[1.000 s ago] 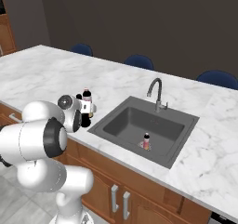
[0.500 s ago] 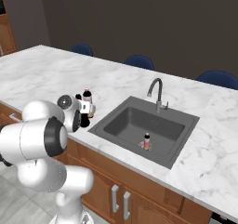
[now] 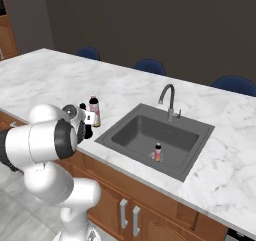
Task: Place the large bottle from the dining counter next to the other large bottle outside the sink, and place the small bottle from the dining counter next to the other small bottle inside the sink.
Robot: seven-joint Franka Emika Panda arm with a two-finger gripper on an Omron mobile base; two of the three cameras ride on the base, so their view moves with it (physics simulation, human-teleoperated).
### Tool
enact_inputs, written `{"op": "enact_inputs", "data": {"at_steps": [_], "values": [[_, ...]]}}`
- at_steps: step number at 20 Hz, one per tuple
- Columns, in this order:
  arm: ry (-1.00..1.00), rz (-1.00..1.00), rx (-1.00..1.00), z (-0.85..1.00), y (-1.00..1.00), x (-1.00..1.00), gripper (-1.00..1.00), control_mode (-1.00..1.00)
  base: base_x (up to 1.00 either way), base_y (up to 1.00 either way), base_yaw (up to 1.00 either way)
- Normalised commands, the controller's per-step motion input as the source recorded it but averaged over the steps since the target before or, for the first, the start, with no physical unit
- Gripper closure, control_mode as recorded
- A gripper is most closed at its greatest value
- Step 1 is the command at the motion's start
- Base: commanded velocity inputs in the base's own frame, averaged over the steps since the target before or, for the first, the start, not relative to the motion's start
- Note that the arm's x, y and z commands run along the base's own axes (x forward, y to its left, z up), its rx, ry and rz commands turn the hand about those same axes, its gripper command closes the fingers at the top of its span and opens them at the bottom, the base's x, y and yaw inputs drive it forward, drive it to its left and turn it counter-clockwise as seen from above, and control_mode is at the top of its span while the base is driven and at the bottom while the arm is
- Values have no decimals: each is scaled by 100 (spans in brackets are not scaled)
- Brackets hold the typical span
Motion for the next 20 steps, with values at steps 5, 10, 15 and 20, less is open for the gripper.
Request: {"op": "enact_inputs", "data": {"at_steps": [5, 10, 15, 20], "values": [[0, 0, 0, -19, 3, 7, 100, -100, 0, 0, 0], [0, 0, 0, -11, 1, 5, 100, -100, 0, 0, 0], [-3, 0, 0, 0, 0, 1, 100, -100, 0, 0, 0], [0, 0, 0, -3, 0, 1, 100, -100, 0, 0, 0]]}}
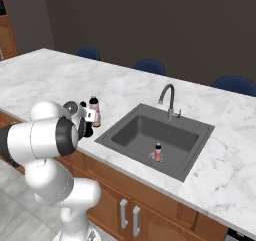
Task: Place the large bottle from the dining counter next to the other large bottle outside the sink, and place the small bottle from the dining counter next to the other small bottle inside the sink.
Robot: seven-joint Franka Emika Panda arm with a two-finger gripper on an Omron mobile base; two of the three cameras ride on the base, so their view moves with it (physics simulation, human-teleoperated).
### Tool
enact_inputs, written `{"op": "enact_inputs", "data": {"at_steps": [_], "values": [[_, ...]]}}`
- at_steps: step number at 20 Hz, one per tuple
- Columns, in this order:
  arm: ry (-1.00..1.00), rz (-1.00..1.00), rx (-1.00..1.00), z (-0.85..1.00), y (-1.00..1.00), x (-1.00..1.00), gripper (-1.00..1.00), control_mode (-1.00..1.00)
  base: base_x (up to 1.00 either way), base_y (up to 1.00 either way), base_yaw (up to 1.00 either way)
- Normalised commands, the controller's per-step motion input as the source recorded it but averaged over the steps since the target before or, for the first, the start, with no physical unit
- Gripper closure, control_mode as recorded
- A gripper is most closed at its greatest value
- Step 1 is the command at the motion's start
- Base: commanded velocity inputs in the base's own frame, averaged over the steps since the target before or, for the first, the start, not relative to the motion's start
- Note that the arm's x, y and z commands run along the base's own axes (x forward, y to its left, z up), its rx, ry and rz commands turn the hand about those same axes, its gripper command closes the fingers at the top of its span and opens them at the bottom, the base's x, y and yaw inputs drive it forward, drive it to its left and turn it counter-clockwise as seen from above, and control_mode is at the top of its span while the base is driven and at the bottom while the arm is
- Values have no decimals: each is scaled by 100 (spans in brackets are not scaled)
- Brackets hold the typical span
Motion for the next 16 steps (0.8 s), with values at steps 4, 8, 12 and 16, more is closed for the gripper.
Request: {"op": "enact_inputs", "data": {"at_steps": [4, 8, 12, 16], "values": [[0, 0, 0, -21, 0, 0, 100, -100, 0, 0, 0], [0, 0, 0, -34, 0, 0, 100, -100, 0, 0, 0], [0, 0, 0, -26, 0, 0, 100, -100, 0, 0, 0], [0, 0, 0, -21, 0, 0, 100, -100, 0, 0, 0]]}}
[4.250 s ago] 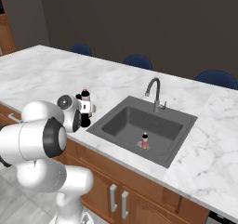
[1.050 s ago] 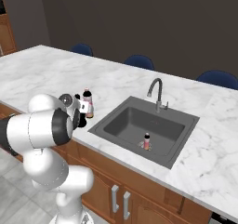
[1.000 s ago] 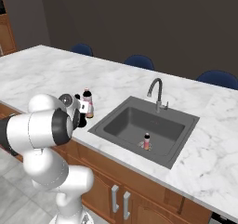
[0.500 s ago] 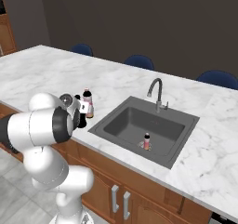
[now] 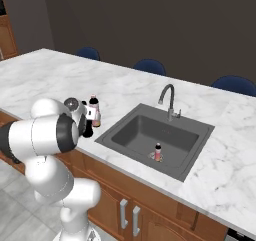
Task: Place the large bottle from the dining counter next to the other large bottle outside the sink, and place the small bottle from the dining counter next to the other small bottle inside the sink.
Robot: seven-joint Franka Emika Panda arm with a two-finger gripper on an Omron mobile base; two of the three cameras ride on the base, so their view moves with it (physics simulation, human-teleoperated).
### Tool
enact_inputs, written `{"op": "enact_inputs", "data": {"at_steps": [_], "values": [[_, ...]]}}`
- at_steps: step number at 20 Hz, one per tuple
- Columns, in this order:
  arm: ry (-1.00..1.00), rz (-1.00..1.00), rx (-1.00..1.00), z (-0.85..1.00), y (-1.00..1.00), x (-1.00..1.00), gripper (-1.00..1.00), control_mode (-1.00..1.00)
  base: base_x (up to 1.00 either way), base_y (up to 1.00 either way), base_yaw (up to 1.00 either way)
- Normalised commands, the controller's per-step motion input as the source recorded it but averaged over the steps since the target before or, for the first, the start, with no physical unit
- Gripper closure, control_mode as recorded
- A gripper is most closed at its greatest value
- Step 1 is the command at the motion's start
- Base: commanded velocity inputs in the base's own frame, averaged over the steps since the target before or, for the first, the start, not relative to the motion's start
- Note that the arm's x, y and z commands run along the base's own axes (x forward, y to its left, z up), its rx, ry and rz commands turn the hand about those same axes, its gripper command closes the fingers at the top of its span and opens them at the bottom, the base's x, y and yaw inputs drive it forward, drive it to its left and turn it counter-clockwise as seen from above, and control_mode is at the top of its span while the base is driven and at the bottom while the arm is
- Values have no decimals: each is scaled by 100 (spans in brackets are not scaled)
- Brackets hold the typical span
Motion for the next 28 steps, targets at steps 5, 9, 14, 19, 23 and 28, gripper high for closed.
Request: {"op": "enact_inputs", "data": {"at_steps": [5, 9, 14, 19, 23, 28], "values": [[0, 0, 0, -18, 3, 0, 100, -100, 0, 0, 0], [0, 0, 0, -16, 4, 0, 100, -100, 0, 0, 0], [-1, 0, 0, -11, 11, -7, -100, -100, 0, 0, 0], [-4, 0, 0, -5, 0, -30, -100, -100, 0, 0, 0], [-4, 0, 0, -1, 0, -21, -100, -100, 0, 0, 0], [-3, 0, 0, 0, 0, -2, -100, -100, 0, 0, 0]]}}
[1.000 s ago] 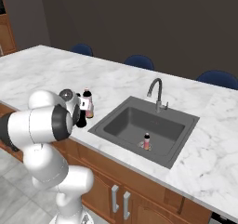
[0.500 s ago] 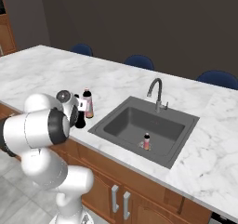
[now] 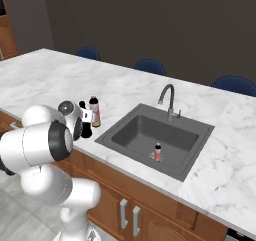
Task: Place the large bottle from the dining counter next to the other large bottle outside the sink, and place the small bottle from the dining counter next to the other small bottle inside the sink.
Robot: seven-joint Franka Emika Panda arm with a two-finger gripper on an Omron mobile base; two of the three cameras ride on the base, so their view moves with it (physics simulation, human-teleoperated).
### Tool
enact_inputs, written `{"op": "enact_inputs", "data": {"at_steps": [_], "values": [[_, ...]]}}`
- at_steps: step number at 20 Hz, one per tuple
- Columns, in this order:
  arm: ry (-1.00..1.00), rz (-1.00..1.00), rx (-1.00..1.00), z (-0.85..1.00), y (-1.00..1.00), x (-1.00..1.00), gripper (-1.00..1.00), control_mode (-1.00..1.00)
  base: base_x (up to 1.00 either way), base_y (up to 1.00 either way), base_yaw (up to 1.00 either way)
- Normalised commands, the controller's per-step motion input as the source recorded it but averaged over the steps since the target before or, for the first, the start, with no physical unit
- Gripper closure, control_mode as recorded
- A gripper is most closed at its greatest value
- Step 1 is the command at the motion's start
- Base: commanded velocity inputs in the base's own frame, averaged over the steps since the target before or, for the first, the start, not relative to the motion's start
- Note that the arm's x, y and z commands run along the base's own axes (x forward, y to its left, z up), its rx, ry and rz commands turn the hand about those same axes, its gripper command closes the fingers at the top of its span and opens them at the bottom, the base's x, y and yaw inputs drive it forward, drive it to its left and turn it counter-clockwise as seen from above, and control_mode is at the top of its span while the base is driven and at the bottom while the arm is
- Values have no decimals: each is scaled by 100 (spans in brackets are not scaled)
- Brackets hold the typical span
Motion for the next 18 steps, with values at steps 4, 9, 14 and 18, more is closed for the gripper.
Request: {"op": "enact_inputs", "data": {"at_steps": [4, 9, 14, 18], "values": [[-10, 0, -1, 12, 0, -22, -100, -100, 0, 0, 0], [-17, 3, 0, 52, 0, -44, -100, -100, 0, 0, 0], [-17, 2, 0, 73, -2, -31, -100, -100, 0, 0, 0], [-7, 4, 0, 66, -8, -5, -100, -100, 0, 0, 0]]}}
